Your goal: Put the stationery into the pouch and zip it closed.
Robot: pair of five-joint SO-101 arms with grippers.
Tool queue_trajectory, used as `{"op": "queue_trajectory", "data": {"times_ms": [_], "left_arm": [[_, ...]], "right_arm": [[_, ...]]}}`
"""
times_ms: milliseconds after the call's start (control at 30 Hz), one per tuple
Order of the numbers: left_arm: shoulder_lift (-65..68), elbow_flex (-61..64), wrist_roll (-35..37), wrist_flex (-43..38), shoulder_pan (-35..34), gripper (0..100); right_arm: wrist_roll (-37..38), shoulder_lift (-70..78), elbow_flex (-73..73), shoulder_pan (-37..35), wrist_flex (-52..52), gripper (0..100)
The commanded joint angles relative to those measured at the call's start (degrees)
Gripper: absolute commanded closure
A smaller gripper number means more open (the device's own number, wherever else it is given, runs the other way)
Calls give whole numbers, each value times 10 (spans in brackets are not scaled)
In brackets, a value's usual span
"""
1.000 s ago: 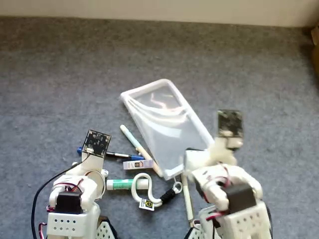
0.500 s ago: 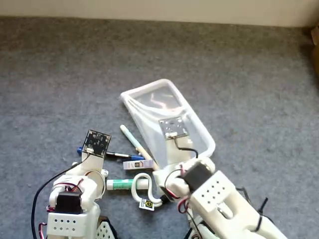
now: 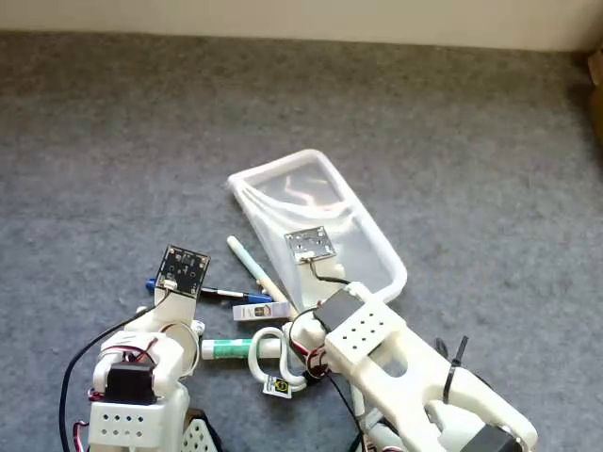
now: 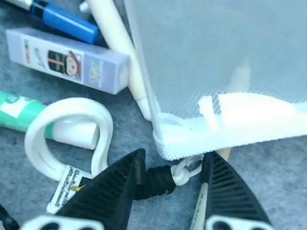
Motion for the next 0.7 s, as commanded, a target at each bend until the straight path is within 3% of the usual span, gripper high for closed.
{"op": "queue_trajectory", "data": {"times_ms": [0,300,433,667], "left_arm": [[-7,11,-2,3,-3,993],[-7,11,-2,3,-3,993],[-7,11,-2,3,-3,993],[-7,10,-3,-2,-5,993]], "right_arm": [[9,1,18,-3,-34,836],[10,-1,40,28,-37,899],[10,-4,36,29,-16,994],[68,-5,-2,40,5,995]]}}
